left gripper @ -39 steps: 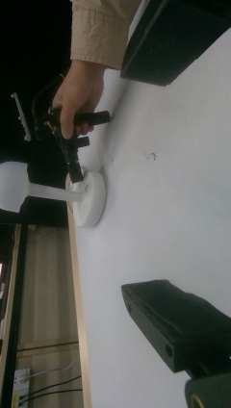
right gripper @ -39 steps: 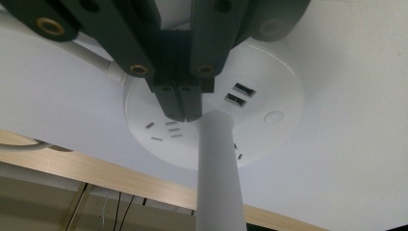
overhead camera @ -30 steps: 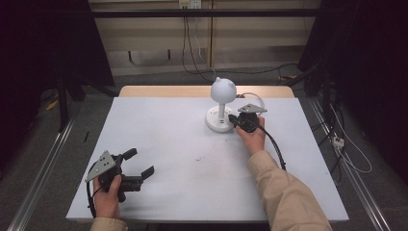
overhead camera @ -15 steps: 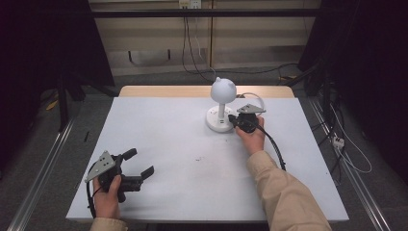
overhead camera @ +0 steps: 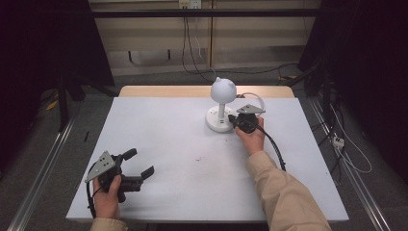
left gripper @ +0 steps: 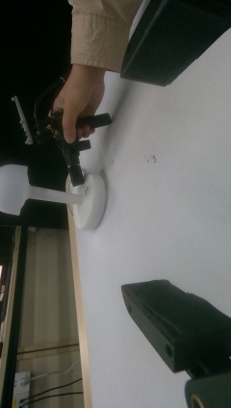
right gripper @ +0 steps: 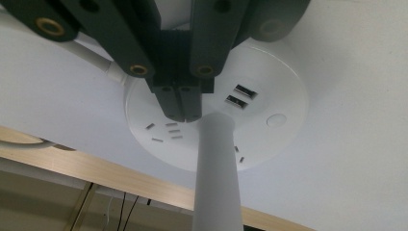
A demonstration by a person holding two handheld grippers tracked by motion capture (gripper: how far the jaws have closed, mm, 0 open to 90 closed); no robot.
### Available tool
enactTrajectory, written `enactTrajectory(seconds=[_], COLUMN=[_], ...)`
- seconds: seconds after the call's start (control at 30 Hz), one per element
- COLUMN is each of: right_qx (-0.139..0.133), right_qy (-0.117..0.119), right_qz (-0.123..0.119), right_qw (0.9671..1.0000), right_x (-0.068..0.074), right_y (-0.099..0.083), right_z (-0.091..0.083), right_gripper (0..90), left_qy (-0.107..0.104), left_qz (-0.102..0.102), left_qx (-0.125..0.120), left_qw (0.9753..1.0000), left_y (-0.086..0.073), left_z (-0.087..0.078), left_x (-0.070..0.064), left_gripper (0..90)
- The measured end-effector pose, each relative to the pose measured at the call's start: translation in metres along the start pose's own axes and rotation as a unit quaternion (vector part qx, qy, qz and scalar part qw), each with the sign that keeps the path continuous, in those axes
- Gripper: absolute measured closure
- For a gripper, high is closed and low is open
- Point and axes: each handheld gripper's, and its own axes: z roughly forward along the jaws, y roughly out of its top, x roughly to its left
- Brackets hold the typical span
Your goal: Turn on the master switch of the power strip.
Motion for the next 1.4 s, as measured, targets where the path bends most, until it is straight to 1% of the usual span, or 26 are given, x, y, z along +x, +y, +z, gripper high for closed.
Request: enactTrajectory(seconds=[0.3, 0.67, 0.73, 0.9, 1.03, 1.27, 1.4], right_qx=[-0.001, 0.004, 0.005, 0.012, 0.012, 0.017, 0.012], right_qy=[0.0, -0.007, -0.006, -0.009, -0.005, -0.006, -0.004], right_qz=[-0.001, -0.019, -0.014, -0.018, -0.014, -0.016, -0.012], right_qw=[1.0, 0.9998, 0.9999, 0.9997, 0.9998, 0.9997, 0.9999], right_x=[-0.0001, 0.0023, 0.0022, 0.0029, 0.0024, 0.0025, 0.0021], right_y=[-0.0004, 0.0003, 0.0006, 0.0025, 0.0022, 0.0026, 0.0011], right_z=[0.0001, 0.0003, 0.0003, 0.0004, -0.0001, 0.0, -0.0004], right_gripper=[90.0, 90.0, 90.0, 90.0, 90.0, 90.0, 90.0], left_qy=[-0.001, -0.002, -0.002, -0.002, -0.001, 0.0, -0.002], left_qz=[0.001, 0.0, 0.0, 0.001, 0.001, 0.001, 0.002], left_qx=[-0.002, -0.002, -0.002, -0.002, -0.002, -0.003, -0.003], left_qw=[1.0, 1.0, 1.0, 1.0, 1.0, 1.0, 1.0], left_y=[0.0002, 0.0003, 0.0003, 0.0005, 0.0004, 0.0008, 0.001], left_z=[-0.0002, 0.0003, 0.0003, 0.0003, -0.0003, 0.0001, 0.0007], left_x=[0.0004, -0.0002, -0.0002, -0.0006, 0.0001, -0.0011, -0.0013], left_gripper=[1.9, 1.9, 1.9, 1.9, 1.9, 1.9, 1.9])
